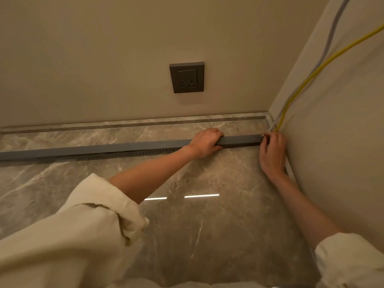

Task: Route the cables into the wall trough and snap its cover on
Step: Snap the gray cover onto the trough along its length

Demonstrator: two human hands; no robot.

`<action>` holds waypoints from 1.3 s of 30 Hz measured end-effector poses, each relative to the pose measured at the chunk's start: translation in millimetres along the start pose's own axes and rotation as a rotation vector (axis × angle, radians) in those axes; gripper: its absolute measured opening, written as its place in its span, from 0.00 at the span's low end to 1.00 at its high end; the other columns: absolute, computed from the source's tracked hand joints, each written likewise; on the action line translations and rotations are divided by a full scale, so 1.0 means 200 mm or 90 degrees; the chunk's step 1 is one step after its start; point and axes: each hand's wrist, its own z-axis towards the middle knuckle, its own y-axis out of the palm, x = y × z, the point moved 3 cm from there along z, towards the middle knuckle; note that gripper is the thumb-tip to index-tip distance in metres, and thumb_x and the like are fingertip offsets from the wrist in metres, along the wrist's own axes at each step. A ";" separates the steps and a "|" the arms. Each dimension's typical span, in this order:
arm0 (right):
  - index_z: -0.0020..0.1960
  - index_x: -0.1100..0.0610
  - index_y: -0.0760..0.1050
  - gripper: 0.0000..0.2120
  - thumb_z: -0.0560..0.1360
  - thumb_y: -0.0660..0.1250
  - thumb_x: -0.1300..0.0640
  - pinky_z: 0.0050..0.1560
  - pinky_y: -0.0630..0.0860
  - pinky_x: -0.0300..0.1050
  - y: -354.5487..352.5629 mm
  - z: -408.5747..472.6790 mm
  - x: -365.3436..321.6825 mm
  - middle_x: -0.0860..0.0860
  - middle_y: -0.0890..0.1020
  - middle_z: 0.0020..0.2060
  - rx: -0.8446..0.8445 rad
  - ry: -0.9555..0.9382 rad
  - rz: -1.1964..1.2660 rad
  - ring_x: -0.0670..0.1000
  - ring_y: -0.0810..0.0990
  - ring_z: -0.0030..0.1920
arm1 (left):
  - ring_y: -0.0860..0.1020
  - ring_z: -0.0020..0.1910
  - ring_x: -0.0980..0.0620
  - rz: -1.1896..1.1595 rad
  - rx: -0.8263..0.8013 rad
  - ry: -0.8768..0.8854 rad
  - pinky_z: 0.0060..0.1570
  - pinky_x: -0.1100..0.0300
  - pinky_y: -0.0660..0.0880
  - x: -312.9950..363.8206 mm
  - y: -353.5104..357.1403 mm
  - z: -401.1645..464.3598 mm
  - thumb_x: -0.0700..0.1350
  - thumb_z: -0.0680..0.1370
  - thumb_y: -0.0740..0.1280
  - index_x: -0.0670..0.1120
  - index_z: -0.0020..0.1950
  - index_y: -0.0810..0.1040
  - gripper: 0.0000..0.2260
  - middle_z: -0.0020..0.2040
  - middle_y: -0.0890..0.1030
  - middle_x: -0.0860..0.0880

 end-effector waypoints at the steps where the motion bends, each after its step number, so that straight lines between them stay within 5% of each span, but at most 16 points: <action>1: 0.53 0.64 0.73 0.07 0.77 0.59 0.64 0.53 0.69 0.49 0.00 -0.01 0.00 0.63 0.76 0.49 0.004 -0.001 0.002 0.60 0.73 0.51 | 0.75 0.54 0.44 0.001 0.004 0.003 0.50 0.50 0.74 0.02 0.01 0.02 0.48 0.76 0.66 0.43 0.60 0.74 0.15 0.55 0.77 0.42; 7: 0.58 0.69 0.68 0.15 0.74 0.64 0.63 0.58 0.65 0.51 0.02 -0.03 0.02 0.67 0.74 0.54 0.076 0.103 0.043 0.64 0.71 0.56 | 0.75 0.50 0.42 -0.019 0.015 -0.006 0.45 0.51 0.72 0.03 0.01 0.03 0.47 0.76 0.66 0.41 0.56 0.77 0.13 0.51 0.78 0.41; 13: 0.66 0.65 0.61 0.28 0.74 0.70 0.54 0.60 0.71 0.49 0.08 0.05 -0.02 0.61 0.72 0.59 0.082 0.302 0.309 0.57 0.73 0.58 | 0.75 0.47 0.43 -0.031 0.043 -0.013 0.42 0.52 0.71 -0.06 -0.06 -0.06 0.47 0.75 0.67 0.42 0.54 0.78 0.12 0.48 0.78 0.41; 17: 0.59 0.59 0.69 0.20 0.72 0.72 0.54 0.38 0.72 0.25 0.15 0.11 -0.07 0.51 0.76 0.47 0.050 0.424 0.498 0.48 0.76 0.46 | 0.75 0.46 0.44 -0.031 0.061 -0.007 0.40 0.55 0.69 -0.09 -0.12 -0.10 0.46 0.74 0.67 0.43 0.52 0.78 0.10 0.46 0.78 0.42; 19: 0.52 0.57 0.73 0.11 0.73 0.70 0.54 0.30 0.69 0.21 0.19 0.13 -0.08 0.49 0.77 0.41 0.008 0.415 0.507 0.45 0.75 0.40 | 0.75 0.45 0.44 -0.027 0.060 -0.005 0.40 0.54 0.69 -0.09 -0.14 -0.12 0.46 0.74 0.68 0.43 0.51 0.79 0.09 0.46 0.78 0.42; 25: 0.38 0.54 0.74 0.10 0.77 0.62 0.55 0.27 0.67 0.24 0.21 0.15 -0.11 0.47 0.75 0.32 -0.051 0.325 0.424 0.42 0.73 0.34 | 0.75 0.47 0.43 -0.018 0.066 -0.026 0.42 0.52 0.71 -0.10 -0.20 -0.14 0.46 0.74 0.69 0.41 0.53 0.79 0.11 0.47 0.78 0.42; 32: 0.44 0.62 0.77 0.16 0.81 0.54 0.57 0.27 0.65 0.22 0.19 0.15 -0.11 0.46 0.77 0.33 0.036 0.343 0.427 0.40 0.75 0.33 | 0.74 0.46 0.44 -0.012 0.059 -0.033 0.41 0.52 0.70 -0.10 -0.21 -0.16 0.47 0.74 0.68 0.41 0.52 0.78 0.11 0.47 0.78 0.42; 35: 0.48 0.64 0.75 0.15 0.81 0.53 0.57 0.29 0.66 0.23 0.17 0.17 -0.09 0.54 0.78 0.40 0.056 0.377 0.445 0.50 0.75 0.38 | 0.74 0.45 0.45 -0.011 0.060 -0.026 0.42 0.50 0.72 -0.10 -0.22 -0.17 0.47 0.74 0.68 0.42 0.51 0.78 0.10 0.46 0.78 0.43; 39: 0.40 0.57 0.70 0.12 0.80 0.54 0.60 0.41 0.79 0.43 0.19 0.18 -0.12 0.57 0.84 0.34 0.005 0.494 0.777 0.55 0.82 0.37 | 0.75 0.45 0.45 -0.005 0.067 -0.023 0.41 0.52 0.72 -0.10 -0.24 -0.16 0.46 0.74 0.69 0.43 0.50 0.78 0.09 0.46 0.78 0.43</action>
